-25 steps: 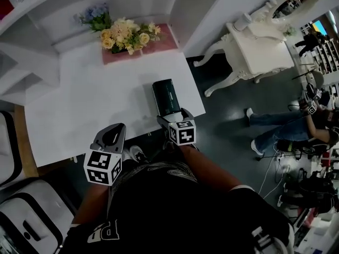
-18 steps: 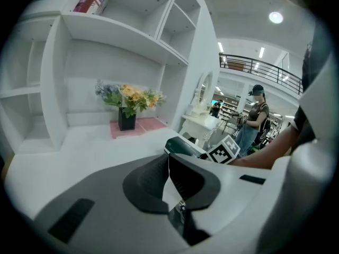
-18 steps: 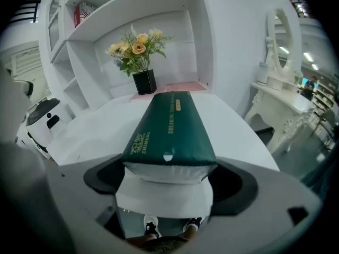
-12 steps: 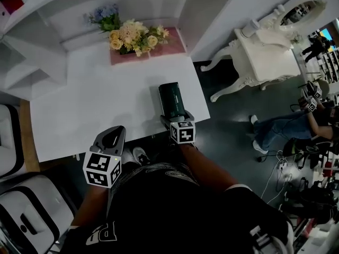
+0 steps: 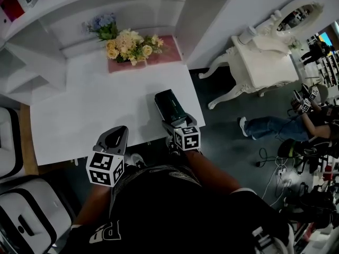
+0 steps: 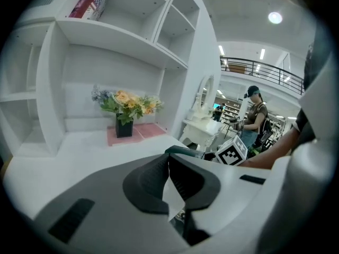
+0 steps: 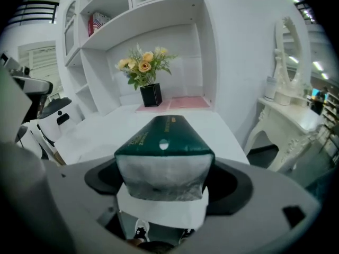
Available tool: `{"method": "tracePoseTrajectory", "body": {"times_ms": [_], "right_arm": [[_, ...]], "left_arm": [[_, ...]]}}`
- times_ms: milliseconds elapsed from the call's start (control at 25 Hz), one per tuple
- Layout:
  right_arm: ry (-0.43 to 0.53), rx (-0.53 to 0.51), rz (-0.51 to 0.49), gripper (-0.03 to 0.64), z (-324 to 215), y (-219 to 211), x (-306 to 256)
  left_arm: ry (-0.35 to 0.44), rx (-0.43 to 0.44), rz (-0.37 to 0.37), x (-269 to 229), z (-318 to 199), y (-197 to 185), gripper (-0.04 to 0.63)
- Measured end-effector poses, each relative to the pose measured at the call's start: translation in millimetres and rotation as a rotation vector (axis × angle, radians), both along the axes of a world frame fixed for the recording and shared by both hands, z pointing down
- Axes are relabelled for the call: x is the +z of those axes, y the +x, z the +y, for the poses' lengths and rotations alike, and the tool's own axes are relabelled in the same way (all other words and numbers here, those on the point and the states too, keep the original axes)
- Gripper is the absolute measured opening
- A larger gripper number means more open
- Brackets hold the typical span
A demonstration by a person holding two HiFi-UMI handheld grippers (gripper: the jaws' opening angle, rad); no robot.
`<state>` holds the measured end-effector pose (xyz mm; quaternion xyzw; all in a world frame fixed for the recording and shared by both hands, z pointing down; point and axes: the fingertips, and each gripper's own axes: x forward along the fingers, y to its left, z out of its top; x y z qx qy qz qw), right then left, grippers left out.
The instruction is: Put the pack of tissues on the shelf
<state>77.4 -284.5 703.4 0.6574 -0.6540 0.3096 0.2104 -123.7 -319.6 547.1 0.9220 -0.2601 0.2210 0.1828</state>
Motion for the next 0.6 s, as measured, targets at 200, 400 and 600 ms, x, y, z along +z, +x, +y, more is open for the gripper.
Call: {"method": "tracePoseTrajectory", "body": {"times_ms": [200, 400, 600], "right_arm": [[0.035, -0.048, -0.013, 0.453, -4.8, 14.3, -29.5], [0.029, -0.098, -0.041, 0.448, -7.4, 23.7, -47.7], [0.025, -0.146, -0.057, 0.44, -9.2, 27.9, -58.4]], "left_arm": [[0.016, -0.01, 0.031, -8.8, -0.9, 23.9, 0.015], [0.031, -0.04, 0.052, -18.6, -6.0, 40.6, 0.015], [0.045, -0.056, 0.06, -24.6, -11.3, 53.6, 0.015]]}}
